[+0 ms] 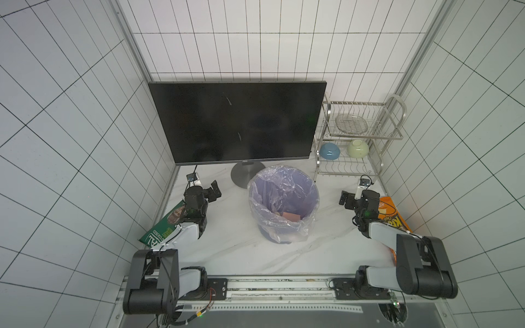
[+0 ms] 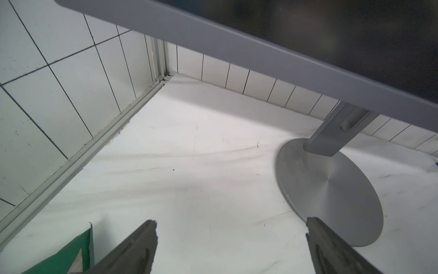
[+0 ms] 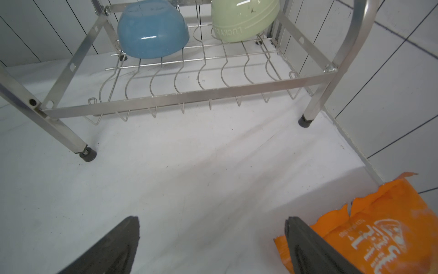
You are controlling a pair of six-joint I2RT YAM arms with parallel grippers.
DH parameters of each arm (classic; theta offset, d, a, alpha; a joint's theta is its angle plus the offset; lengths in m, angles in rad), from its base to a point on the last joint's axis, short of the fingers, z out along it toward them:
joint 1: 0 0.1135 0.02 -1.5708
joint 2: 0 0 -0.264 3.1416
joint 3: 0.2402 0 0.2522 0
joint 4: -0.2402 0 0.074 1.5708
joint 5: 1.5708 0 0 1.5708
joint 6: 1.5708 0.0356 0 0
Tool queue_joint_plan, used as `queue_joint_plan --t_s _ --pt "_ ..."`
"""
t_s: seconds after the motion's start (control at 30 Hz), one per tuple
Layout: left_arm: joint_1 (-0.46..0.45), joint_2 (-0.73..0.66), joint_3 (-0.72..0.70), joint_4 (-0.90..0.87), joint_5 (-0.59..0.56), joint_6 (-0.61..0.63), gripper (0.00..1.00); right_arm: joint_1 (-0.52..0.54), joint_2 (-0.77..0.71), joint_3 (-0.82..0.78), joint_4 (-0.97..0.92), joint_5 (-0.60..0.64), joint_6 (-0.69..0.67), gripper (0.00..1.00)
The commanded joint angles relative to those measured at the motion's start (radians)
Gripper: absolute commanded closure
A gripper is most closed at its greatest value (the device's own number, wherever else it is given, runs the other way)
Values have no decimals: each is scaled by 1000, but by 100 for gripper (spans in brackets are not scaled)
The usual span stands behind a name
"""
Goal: Remove the sticky note from the monitor
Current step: Reset both arms
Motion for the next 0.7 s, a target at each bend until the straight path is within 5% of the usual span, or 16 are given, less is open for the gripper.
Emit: queue_joint_plan --t_s 0.0,0.67 --pt "-2 15 -11 67 6 21 2 -7 -2 -3 91 -3 -26 1" --pt "-17 -8 -34 93 -25 49 2 -3 -2 9 60 -9 -22 1"
